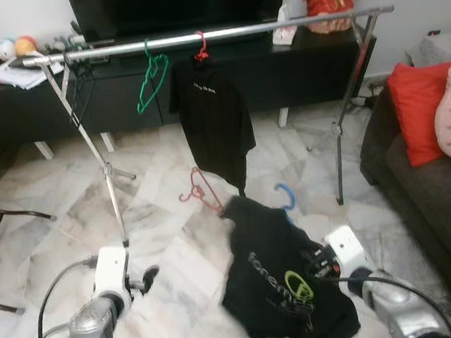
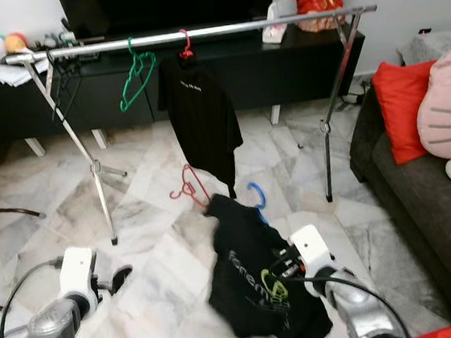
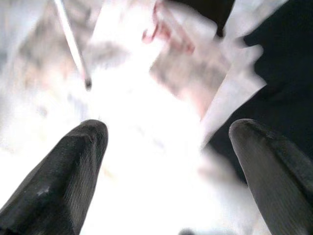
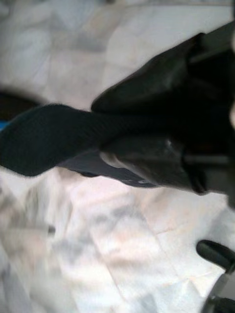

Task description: Hang hanger

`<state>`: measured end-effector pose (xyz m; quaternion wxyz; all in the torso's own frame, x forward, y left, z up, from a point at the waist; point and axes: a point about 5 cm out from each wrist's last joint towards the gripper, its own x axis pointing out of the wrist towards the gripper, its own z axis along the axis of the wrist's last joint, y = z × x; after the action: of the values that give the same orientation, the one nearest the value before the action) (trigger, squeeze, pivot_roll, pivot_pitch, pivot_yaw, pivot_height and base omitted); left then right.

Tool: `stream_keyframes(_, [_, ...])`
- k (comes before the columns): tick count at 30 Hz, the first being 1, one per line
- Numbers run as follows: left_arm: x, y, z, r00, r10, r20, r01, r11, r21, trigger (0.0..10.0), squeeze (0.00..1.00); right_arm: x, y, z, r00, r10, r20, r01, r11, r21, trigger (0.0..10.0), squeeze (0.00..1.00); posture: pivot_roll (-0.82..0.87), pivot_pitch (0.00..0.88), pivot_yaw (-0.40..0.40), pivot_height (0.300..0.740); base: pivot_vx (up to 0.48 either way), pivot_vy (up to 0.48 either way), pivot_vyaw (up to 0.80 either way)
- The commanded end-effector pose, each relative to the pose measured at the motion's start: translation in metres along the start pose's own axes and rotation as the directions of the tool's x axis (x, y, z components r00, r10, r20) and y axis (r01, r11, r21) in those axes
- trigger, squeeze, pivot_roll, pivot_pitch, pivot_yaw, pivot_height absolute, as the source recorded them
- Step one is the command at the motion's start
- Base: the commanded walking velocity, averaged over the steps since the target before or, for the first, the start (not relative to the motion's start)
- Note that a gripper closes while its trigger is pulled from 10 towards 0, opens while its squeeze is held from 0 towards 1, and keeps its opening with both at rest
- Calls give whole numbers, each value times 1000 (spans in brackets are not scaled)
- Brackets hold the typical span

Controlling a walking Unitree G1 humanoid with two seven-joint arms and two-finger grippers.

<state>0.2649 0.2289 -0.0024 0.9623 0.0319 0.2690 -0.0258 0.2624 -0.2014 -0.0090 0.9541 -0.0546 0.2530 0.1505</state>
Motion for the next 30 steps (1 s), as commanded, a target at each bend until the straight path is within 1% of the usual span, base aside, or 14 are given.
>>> stream_keyframes(1, [-3, -5, -32, 993, 45, -113, -48, 999, -23, 10000, 0, -4, -8, -23, 975, -200, -99, 207, 975, 74, 10000, 0, -100, 0, 7, 740, 0, 0, 0])
stream_keyframes(2, [-4, -6, -36, 990, 52, -128, -56, 998, -26, 10000, 0, -5, -8, -28, 966, -225, -124, 235, 969, 75, 10000, 0, -100, 0, 7, 740, 0, 0, 0])
stream_keyframes(3, [-5, -7, -43, 986, 70, -151, -76, 997, -33, 10000, 0, -7, -8, -34, 957, -251, -146, 269, 956, 119, 10000, 0, -91, 0, 0, 740, 0, 0, 0])
stream_keyframes(4, [-8, -9, -54, 976, 107, -189, -121, 990, -67, 10000, 0, -9, -10, -39, 941, -298, -162, 326, 927, 186, 10000, 0, -87, 0, -5, 740, 0, 0, 0])
stream_keyframes(5, [-8, -9, -54, 976, 107, -189, -121, 990, -67, 10000, 0, -9, -10, -39, 941, -298, -162, 326, 927, 186, 10000, 0, -87, 0, -5, 740, 0, 0, 0])
stream_keyframes(6, [-10, -10, -59, 971, 127, -203, -146, 986, -80, 10000, 0, -9, -10, -39, 935, -318, -156, 347, 909, 229, 10000, 0, -90, 0, -9, 740, 0, 0, 0])
stream_keyframes(7, [-11, -10, -61, 969, 141, -205, -160, 984, -80, 10000, 0, -8, -11, -35, 938, -319, -133, 343, 908, 240, 10000, 0, -90, 0, -9, 740, 0, 0, 0])
stream_keyframes(9, [-11, -10, -61, 970, 151, -190, -173, 980, -102, 10000, 0, -6, -13, -27, 942, -325, -89, 337, 913, 229, 10000, 0, -97, 0, -9, 740, 0, 0, 0])
stream_keyframes(12, [-10, -11, -59, 975, 157, -158, -179, 974, -137, 10000, 0, -4, -21, -12, 933, -360, -9, 351, 905, 240, 10000, 0, -90, 0, -15, 740, 0, 0, 0])
stream_keyframes(13, [-10, -12, -59, 976, 161, -149, -182, 973, -141, 10000, 0, -3, -25, -3, 923, -382, 35, 364, 901, 235, 10000, 0, -88, 0, -15, 740, 0, 0, 0])
stream_keyframes(16, [-11, -12, -61, 975, 166, -148, -187, 973, -134, 10000, 0, -3, -29, 8, 909, -404, 100, 377, 901, 215, 10000, 0, -92, 0, -11, 740, 0, 0, 0])
stream_keyframes(19, [-13, -17, -66, 978, 142, -154, -158, 982, -103, 10000, 0, -3, -29, 8, 899, -423, 112, 391, 892, 228, 10000, 0, -92, 0, -6, 740, 0, 0, 0])
stream_keyframes(26, [-12, -21, -67, 980, 123, -154, -141, 984, -108, 10000, 0, -2, -16, 4, 906, -400, 137, 358, 899, 253, 10000, 0, -92, 0, 1, 740, 0, 0, 0])
stream_keyframes(30, [-12, -25, -67, 983, 102, -152, -116, 990, -85, 10000, 0, -1, -11, 1, 909, -393, 141, 350, 901, 257, 10000, 0, -92, 0, 5, 740, 0, 0, 0])
